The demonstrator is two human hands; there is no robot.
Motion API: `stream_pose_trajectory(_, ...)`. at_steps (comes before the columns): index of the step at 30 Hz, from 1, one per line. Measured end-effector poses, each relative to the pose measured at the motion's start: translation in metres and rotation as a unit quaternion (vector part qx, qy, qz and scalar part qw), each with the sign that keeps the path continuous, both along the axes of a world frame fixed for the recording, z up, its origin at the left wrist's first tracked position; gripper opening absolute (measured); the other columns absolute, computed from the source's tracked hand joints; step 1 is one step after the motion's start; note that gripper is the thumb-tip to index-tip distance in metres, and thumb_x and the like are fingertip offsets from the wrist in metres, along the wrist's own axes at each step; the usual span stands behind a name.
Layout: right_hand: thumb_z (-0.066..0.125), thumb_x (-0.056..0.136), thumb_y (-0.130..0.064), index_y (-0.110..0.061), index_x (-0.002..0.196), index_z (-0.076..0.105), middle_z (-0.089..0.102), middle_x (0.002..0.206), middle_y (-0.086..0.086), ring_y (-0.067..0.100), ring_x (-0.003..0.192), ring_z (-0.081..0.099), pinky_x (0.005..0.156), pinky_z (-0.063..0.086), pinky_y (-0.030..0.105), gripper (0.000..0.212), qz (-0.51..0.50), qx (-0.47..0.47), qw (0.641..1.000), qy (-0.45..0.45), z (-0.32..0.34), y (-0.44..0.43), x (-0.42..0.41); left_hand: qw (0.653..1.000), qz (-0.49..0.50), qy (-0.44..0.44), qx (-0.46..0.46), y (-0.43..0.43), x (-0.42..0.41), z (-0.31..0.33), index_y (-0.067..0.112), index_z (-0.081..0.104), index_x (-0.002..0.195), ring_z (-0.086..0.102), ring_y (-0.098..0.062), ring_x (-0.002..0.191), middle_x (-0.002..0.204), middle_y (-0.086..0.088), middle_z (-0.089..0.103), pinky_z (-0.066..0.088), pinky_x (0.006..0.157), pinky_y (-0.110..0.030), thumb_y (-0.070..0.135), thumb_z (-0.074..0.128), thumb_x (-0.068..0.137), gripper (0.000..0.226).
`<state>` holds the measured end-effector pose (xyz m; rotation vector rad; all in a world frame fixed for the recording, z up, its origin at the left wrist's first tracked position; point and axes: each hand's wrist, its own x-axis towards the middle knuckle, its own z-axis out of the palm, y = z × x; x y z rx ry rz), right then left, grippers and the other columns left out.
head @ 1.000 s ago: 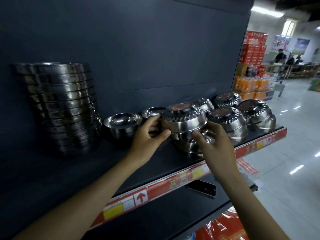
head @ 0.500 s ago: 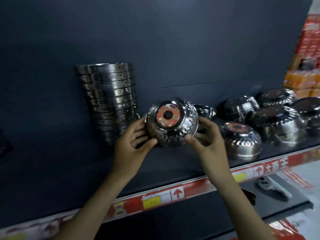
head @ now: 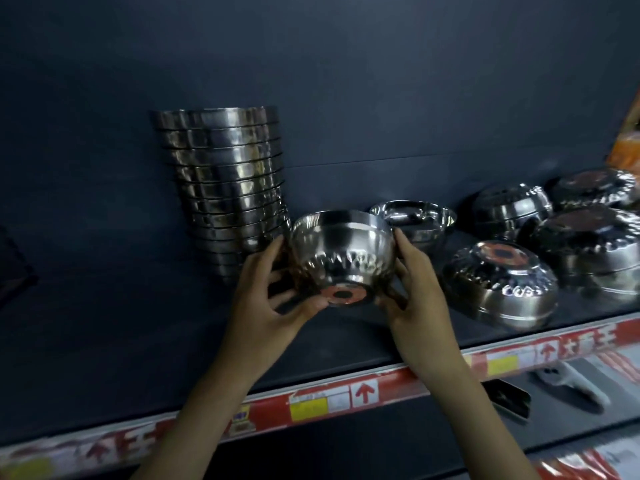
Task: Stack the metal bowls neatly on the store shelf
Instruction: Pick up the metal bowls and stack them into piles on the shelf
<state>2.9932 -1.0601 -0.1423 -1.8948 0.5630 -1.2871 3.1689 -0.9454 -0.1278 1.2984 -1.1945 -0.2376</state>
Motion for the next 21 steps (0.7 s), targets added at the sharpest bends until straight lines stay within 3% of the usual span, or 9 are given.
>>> stream_pose_trajectory(2,0.056,0.077,0.03,-0.034,0.152,0.032,0.038,0.146,-0.009,0.004,0.137,0.044,0.109,0.047,0.039,0.102,-0.014,0.003,1.0,-0.008,-0.0014,-0.0021,-0.0002,1.0,-0.004,-0.02,0.002,0.0021,-0.0012,0.0011,0.044,0.048,0.133,0.056,-0.004,0.121,0.134,0.011,0.044,0.056,0.088,-0.023,0.044,0.081,0.062,0.078)
stream_pose_trajectory(5,0.056,0.074,0.029,-0.037,0.141,0.04,0.047,0.137,-0.001,0.007,0.125,0.055,0.103,0.051,0.033,0.096,-0.038,0.007,0.999,-0.017,-0.0006,-0.0025,-0.0014,0.999,-0.017,-0.043,0.023,0.0022,-0.0017,0.0022,0.05,0.055,0.112,0.055,-0.008,0.119,0.127,0.008,0.047,0.057,0.089,-0.026,0.039,0.083,0.058,0.062)
stream_pose_trajectory(8,0.053,0.073,0.03,-0.043,0.128,0.044,0.054,0.131,0.001,0.008,0.117,0.059,0.096,0.052,0.022,0.091,-0.043,0.018,0.999,-0.022,0.0005,-0.0019,-0.0034,0.998,-0.023,-0.054,0.038,0.0006,0.0,0.0003,0.045,0.059,0.104,0.055,-0.009,0.117,0.12,0.008,0.049,0.056,0.091,-0.028,0.021,0.09,0.057,0.061)
stream_pose_trajectory(12,0.045,0.072,0.035,-0.035,0.122,0.051,0.062,0.122,-0.009,0.004,0.115,0.061,0.087,0.05,0.014,0.086,-0.017,0.05,0.998,-0.037,0.0024,0.0002,-0.0055,0.994,-0.002,-0.1,0.043,0.0007,0.0006,-0.0003,0.044,0.061,0.1,0.051,0.003,0.115,0.119,0.015,0.046,0.054,0.093,-0.021,0.008,0.091,0.059,0.063)
stream_pose_trajectory(14,0.045,0.073,0.035,-0.032,0.12,0.053,0.065,0.116,-0.015,-0.001,0.111,0.062,0.086,0.05,0.013,0.083,-0.017,0.056,0.997,-0.043,0.0036,0.0009,-0.0064,0.993,-0.01,-0.103,0.048,0.0017,0.0023,-0.0004,0.045,0.062,0.103,0.05,0.002,0.119,0.123,0.013,0.045,0.053,0.094,-0.021,0.013,0.092,0.059,0.062)
stream_pose_trajectory(17,0.045,0.073,0.034,-0.029,0.118,0.054,0.067,0.11,-0.023,-0.004,0.107,0.064,0.086,0.049,0.013,0.078,-0.03,0.055,0.997,-0.04,0.0041,0.0011,-0.0069,0.993,-0.035,-0.096,0.059,0.0041,0.0036,-0.0003,0.044,0.064,0.107,0.049,-0.003,0.124,0.13,0.01,0.043,0.054,0.096,-0.027,0.037,0.091,0.056,0.058)
stream_pose_trajectory(21,0.041,0.075,0.032,-0.027,0.113,0.057,0.07,0.106,-0.019,0.0,0.107,0.065,0.09,0.052,0.019,0.072,-0.038,0.056,0.997,-0.035,0.0028,-0.0009,-0.0082,0.996,-0.035,-0.067,0.051,0.0059,0.0025,0.0029,0.046,0.066,0.105,0.05,-0.003,0.125,0.131,0.011,0.043,0.055,0.096,-0.034,0.048,0.084,0.057,0.051)
